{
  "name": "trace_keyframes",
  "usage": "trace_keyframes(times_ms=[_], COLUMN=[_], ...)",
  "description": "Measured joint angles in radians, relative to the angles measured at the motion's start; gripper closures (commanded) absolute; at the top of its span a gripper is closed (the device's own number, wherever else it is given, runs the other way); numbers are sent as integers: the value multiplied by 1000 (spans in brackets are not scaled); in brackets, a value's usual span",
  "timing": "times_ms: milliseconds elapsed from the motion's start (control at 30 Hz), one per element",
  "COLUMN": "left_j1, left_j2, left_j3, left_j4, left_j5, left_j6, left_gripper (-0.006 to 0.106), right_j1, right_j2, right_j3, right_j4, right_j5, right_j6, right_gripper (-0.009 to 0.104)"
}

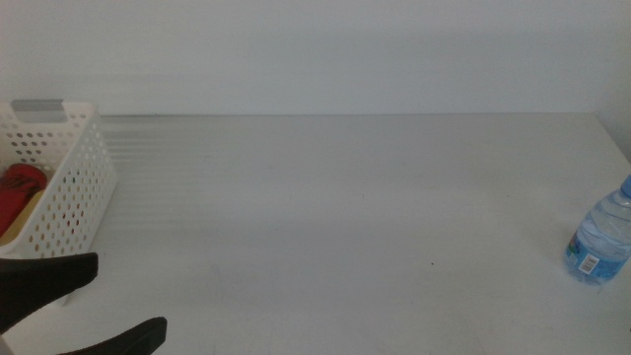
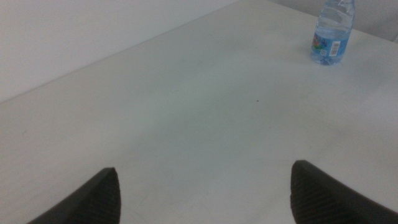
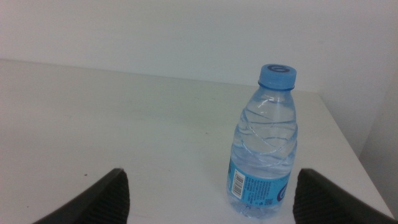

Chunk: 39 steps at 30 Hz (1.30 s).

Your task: Use arms to grab the bottles and put them into the dustbin to the left of the table.

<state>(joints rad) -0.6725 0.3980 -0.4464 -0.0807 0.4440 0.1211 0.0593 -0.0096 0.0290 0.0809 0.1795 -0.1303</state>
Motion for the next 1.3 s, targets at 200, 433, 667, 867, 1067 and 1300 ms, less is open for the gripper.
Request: trace_keyframes(times_ms=[200, 433, 667, 867, 1067, 1300], left_j1=[0, 0, 0, 0, 0, 0], left_j2=[0, 0, -3, -3, -3, -3], left_j3=[0, 0, 0, 0, 0, 0], left_j4=[0, 0, 0, 0, 0, 0], left_j5=[0, 0, 0, 0, 0, 0], left_j6=[0, 0, 0, 0, 0, 0], left_gripper=[10, 10, 10, 10, 10, 10], right_j1=[0, 0, 0, 0, 0, 0], right_j2=[77, 348, 570, 689, 777, 856], right_j3=[-14, -62, -63, -67, -67, -67], right_j4=[-14, -33, -37, -49, -52, -31], right_j5=[-14, -272, -420, -495, -500, -499], right_j6=[-11, -25, -23, 42, 82, 120], right_gripper=[25, 25, 25, 25, 25, 25])
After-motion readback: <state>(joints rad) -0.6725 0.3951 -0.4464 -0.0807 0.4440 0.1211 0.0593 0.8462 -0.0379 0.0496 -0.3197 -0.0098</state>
